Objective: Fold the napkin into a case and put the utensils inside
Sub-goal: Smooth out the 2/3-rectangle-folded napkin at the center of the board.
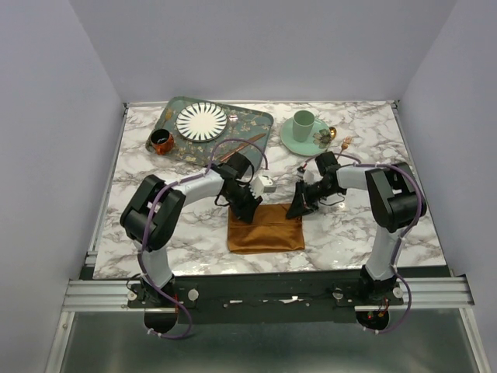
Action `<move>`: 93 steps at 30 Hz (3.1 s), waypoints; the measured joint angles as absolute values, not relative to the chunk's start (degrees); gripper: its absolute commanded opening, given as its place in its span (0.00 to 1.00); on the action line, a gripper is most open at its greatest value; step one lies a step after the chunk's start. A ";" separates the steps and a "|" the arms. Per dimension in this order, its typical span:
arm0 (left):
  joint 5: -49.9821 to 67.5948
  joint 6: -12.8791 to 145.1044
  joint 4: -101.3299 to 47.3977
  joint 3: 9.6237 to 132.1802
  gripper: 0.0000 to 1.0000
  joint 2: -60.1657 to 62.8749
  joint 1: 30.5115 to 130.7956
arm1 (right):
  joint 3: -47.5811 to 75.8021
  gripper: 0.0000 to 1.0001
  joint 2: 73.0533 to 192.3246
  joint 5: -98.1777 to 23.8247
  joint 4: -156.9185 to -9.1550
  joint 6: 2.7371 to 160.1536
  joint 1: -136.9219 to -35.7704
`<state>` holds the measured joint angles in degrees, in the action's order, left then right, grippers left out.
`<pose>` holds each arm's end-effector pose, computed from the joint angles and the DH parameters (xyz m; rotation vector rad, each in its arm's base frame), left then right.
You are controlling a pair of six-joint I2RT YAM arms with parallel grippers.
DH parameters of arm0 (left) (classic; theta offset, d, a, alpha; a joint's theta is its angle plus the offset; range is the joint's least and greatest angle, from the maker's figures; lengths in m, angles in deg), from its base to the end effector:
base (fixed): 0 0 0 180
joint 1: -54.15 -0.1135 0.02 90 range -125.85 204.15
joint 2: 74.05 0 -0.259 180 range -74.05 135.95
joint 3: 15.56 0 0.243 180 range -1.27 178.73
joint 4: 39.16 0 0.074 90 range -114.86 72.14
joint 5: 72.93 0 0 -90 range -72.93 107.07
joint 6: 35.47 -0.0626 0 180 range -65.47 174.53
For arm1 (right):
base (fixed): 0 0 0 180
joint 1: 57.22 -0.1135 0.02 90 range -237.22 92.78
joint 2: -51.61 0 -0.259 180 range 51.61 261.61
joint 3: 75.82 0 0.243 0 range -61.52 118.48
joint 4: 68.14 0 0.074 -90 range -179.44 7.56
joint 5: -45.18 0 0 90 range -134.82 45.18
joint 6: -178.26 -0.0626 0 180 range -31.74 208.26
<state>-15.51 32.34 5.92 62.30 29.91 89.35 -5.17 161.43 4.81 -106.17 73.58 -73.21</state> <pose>0.2597 -0.2244 0.1380 1.4424 2.3567 -0.8531 0.2960 0.1344 0.0920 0.1779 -2.8092 -1.3369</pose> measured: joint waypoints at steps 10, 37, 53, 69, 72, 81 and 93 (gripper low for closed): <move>-22.15 36.12 10.78 67.90 0.50 27.33 85.11 | -3.40 0.19 162.61 4.59 -107.65 73.71 -72.97; -40.41 75.46 -23.39 61.45 0.46 32.29 84.81 | -1.89 0.18 163.72 4.33 -109.10 73.69 -72.97; -42.98 81.73 -31.41 57.41 0.45 42.63 81.11 | -1.45 0.18 164.55 4.85 -109.12 73.01 -72.95; -53.24 56.40 -5.57 57.30 0.42 42.37 70.21 | -1.41 0.18 164.79 5.05 -108.96 72.58 -73.01; -52.97 49.47 2.14 58.02 0.37 42.54 66.10 | -1.41 0.18 164.84 5.20 -108.94 72.58 -73.01; -48.67 43.09 13.59 65.56 0.33 40.05 62.71 | -1.34 0.19 164.84 5.36 -108.96 72.67 -73.01; -40.34 65.12 -9.31 59.68 0.23 28.47 77.44 | -1.38 0.19 164.82 5.84 -108.81 73.17 -72.99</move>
